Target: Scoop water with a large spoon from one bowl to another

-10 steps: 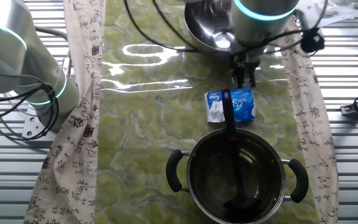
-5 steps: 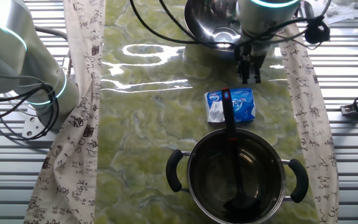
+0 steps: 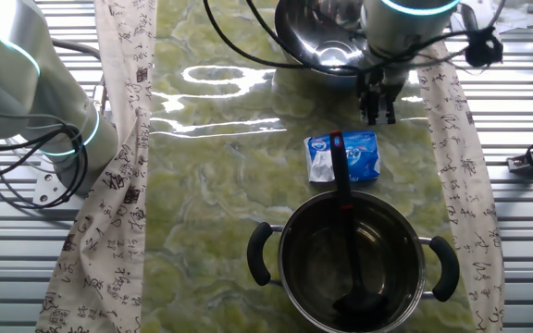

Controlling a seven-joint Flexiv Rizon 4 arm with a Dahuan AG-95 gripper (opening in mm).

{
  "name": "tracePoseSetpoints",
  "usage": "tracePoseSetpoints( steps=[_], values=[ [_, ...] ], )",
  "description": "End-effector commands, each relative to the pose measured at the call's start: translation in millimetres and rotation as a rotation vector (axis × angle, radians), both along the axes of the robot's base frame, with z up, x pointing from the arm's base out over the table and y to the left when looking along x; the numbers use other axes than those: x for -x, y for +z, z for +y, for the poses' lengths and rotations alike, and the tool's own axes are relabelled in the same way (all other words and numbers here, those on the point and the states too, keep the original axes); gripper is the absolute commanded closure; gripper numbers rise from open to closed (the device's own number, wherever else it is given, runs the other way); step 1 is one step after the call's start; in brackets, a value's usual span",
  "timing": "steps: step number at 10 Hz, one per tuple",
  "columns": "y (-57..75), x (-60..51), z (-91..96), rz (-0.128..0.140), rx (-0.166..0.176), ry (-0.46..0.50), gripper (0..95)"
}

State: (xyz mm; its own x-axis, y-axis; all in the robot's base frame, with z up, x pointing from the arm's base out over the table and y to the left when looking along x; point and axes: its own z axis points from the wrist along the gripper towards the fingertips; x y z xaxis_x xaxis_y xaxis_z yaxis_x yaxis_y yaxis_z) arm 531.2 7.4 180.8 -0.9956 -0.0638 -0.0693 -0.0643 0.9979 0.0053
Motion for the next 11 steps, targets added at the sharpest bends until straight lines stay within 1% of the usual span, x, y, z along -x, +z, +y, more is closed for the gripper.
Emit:
tracePoseSetpoints(
  steps=[1,2,3,4,5,6,7,8,9,11],
  values=[
    [3.3,-9.8,4.9,0.046,0.002,-0.004,95.0],
    [4.2,-11.7,5.8,0.065,0.003,-0.009,95.0],
    [4.1,-12.1,5.9,0.071,-0.003,-0.002,95.0],
    [5.4,-11.5,5.7,0.085,-0.006,0.004,95.0],
    [6.5,-10.2,5.6,0.118,-0.005,0.010,95.0],
    [6.7,-8.1,5.0,0.130,-0.011,0.018,95.0],
    [10.0,-6.8,4.7,0.132,-0.050,0.008,95.0],
    [10.8,-7.3,4.8,0.135,-0.041,0.016,95.0],
    [11.6,-6.9,5.0,0.130,-0.030,0.023,95.0],
    [11.4,-7.5,2.5,0.119,-0.023,0.035,95.0]
  ],
)
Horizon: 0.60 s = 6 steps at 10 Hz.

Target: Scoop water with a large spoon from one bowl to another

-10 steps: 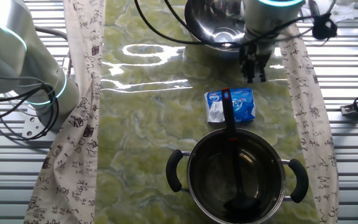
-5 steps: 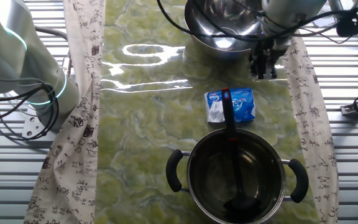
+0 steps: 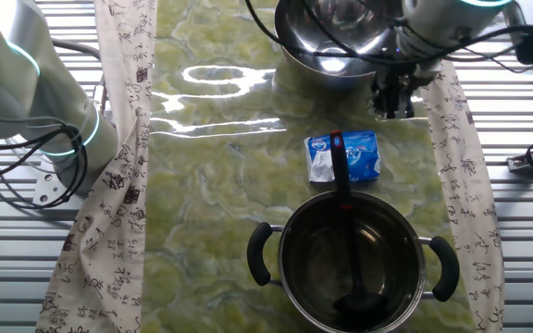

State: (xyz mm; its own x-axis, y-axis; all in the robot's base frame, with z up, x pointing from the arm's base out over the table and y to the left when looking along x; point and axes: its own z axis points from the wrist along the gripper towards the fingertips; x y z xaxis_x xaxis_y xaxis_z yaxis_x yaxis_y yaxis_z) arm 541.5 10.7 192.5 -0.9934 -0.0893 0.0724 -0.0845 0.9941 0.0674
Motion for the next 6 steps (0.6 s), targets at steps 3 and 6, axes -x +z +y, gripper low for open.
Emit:
tracePoseSetpoints(
  steps=[3,6],
  values=[
    [2.7,3.6,-2.3,-0.058,0.056,-0.007,95.0],
    [6.3,5.1,-0.8,-0.070,0.048,0.006,95.0]
  ],
)
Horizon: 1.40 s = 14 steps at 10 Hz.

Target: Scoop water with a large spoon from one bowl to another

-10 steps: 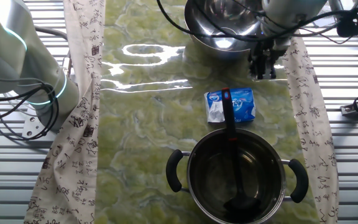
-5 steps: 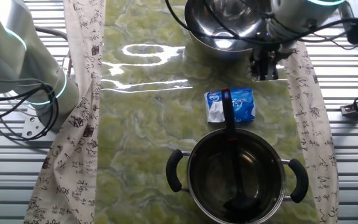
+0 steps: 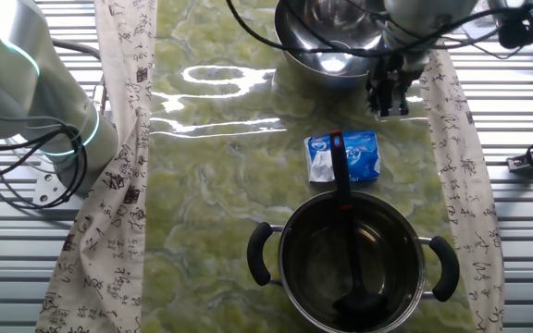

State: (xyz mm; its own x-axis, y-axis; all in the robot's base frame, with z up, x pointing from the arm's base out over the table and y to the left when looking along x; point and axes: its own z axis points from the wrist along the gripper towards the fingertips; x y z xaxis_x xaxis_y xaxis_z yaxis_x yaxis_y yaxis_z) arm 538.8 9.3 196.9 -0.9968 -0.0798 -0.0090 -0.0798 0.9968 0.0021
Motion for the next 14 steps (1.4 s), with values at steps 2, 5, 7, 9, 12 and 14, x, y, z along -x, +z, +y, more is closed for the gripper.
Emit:
tracePoseSetpoints(
  steps=[2,5,7,9,12,14],
  values=[
    [5.6,1.4,2.0,0.012,-0.013,0.020,95.0],
    [10.4,0.1,2.6,0.024,-0.017,0.149,95.0],
    [14.8,2.6,0.9,0.008,-0.037,0.168,95.0],
    [20.7,6.4,-2.6,0.022,-0.042,0.180,95.0],
    [20.1,10.5,-7.8,0.027,-0.041,0.184,95.0],
    [17.4,8.7,-9.4,0.017,-0.031,0.184,95.0]
  ],
)
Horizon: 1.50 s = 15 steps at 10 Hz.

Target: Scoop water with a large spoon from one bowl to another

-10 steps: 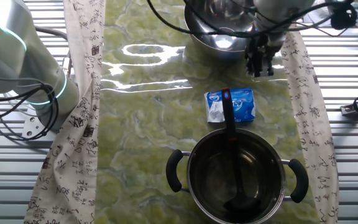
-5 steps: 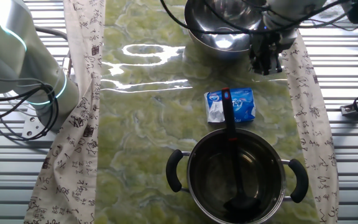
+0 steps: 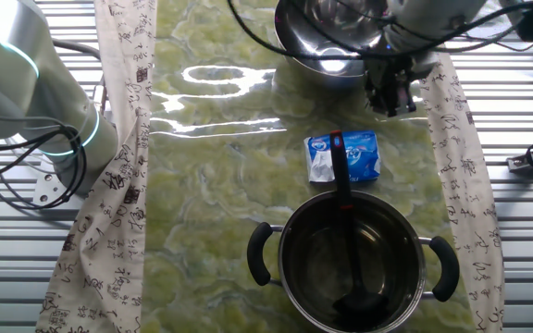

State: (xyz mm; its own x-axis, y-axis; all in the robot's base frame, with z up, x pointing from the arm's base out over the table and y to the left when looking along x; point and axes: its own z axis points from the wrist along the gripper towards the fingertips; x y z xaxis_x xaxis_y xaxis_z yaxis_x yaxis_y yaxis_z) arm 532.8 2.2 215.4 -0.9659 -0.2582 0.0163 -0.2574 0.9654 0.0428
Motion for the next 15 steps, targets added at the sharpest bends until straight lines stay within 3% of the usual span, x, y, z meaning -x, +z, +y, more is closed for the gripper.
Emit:
tracePoseSetpoints(
  steps=[1,4,8,11,15],
  values=[
    [-4.4,1.0,-4.1,-0.021,0.003,-0.001,95.0],
    [-11.5,-0.5,-7.9,-0.024,0.003,-0.006,95.0],
    [-17.2,5.8,-11.8,-0.022,-0.001,-0.004,95.0],
    [-18.0,10.2,-11.7,-0.023,0.015,-0.035,95.0],
    [-7.6,18.4,-6.7,-0.014,0.057,-0.094,95.0]
  ],
)
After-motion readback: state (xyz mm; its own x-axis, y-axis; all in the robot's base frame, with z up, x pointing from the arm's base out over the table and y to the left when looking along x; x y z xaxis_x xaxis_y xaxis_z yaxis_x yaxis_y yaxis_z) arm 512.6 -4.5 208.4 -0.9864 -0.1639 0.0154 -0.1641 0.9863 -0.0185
